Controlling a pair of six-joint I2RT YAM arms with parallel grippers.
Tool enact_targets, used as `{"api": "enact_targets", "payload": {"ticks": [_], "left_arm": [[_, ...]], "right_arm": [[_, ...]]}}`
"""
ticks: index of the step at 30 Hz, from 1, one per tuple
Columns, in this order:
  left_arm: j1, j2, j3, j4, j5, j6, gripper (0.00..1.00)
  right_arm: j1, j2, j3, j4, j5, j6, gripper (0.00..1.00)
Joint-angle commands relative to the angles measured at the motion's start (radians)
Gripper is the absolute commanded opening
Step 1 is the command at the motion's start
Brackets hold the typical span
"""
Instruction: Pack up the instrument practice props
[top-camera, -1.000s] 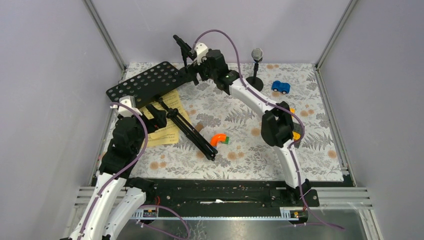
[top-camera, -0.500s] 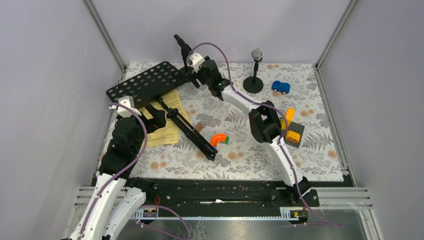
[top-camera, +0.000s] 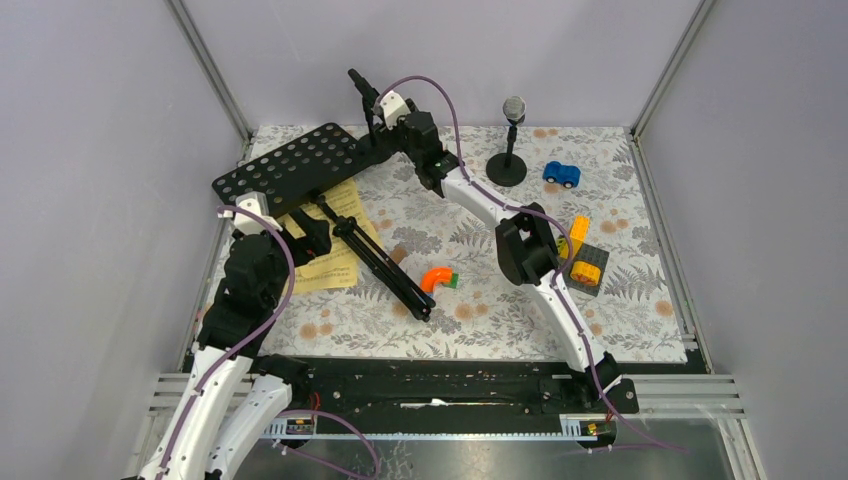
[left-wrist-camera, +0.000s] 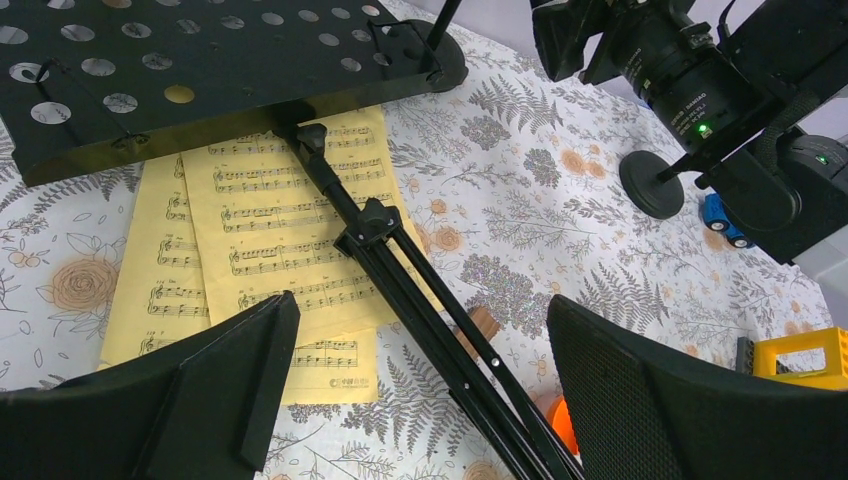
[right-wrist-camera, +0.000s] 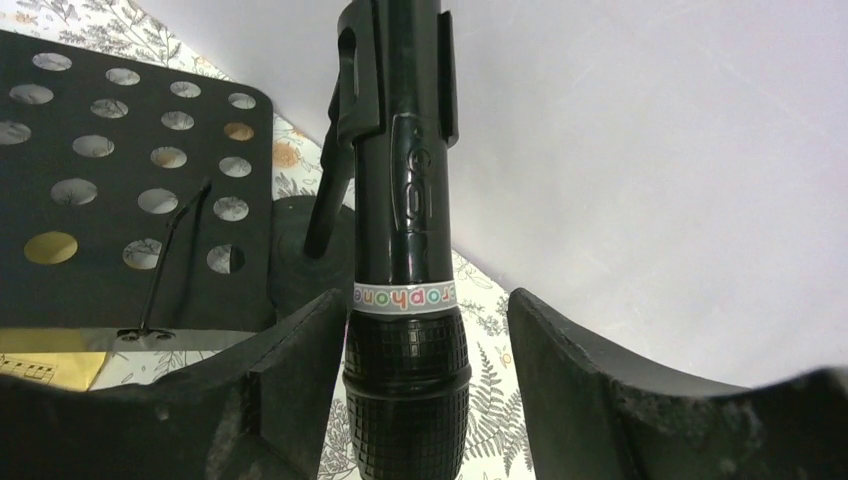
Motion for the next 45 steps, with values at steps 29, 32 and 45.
{"api": "enact_targets", "payload": {"ticks": [29,32,45], "left_arm": [[0.128,0.054,0.009,0.055,0.122,0.0,0.99],[0.13,0.054,0.008,0.057,0.125,0.001,0.99],[0.136,0.07,-0.017,0.116,0.227,0.02,0.99]], "right_arm": [[-0.026,-0.175,-0.213,0.285,0.146,0.059,0.05],[-0.024,-0.266,-0.329,0.336,0.175,0.005,0.02],[-0.013,-0.766,-0.972,0.412,0.108,0.037,0.0]]}}
